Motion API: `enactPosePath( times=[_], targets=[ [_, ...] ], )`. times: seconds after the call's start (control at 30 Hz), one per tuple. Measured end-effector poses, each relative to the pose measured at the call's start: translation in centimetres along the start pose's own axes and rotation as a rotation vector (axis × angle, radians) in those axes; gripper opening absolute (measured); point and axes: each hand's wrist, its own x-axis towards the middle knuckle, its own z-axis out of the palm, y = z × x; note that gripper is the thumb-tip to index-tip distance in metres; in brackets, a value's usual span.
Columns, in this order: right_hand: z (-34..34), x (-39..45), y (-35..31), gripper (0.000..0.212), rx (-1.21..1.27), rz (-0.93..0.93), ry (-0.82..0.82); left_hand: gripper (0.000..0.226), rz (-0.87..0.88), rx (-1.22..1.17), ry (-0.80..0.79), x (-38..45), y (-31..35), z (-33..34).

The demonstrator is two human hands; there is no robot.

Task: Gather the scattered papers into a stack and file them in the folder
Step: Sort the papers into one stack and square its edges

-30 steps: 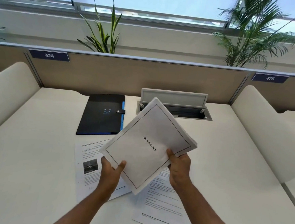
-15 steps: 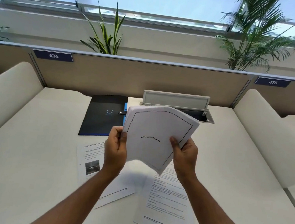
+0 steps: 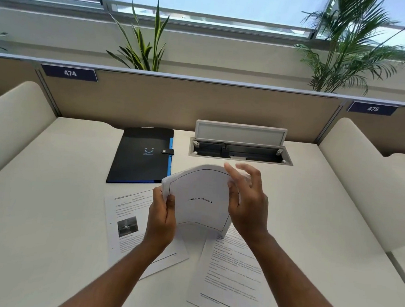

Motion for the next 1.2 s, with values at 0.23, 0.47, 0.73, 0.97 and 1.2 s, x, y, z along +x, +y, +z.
enactPosePath(
  times=[0.23, 0.47, 0.73, 0.97, 1.2],
  targets=[
    [0.5, -0.8, 0.1, 0.057, 0.162, 0.119, -0.059, 0.049, -0.045, 0.176, -0.019, 0.7, -1.9, -0.3],
    [1.2, -5.5, 2.3, 0.062, 0.228, 0.588, -0.078, 0.038, 0.003, 0.291, 0.081, 1.5, -2.0, -0.3],
    [1.5, -14.8, 6.1, 0.059, -0.432, 0.791, -0.770, 0.010, -0.039, 0.255, 0.309, 2.3, -1.8, -3.4],
    [3.3, -14.1, 5.3, 0.068, -0.346, 0.750, -0.941, 0.021, -0.460, 0.436, 0.237, 0.7, -7.2, -9.4],
    [4.2, -14.2, 3.7, 0.102, -0.567, 0.832, -0.802, 0.008, -0.642, 0.689, 0.228, -2.0, -10.8, -13.0]
  ],
)
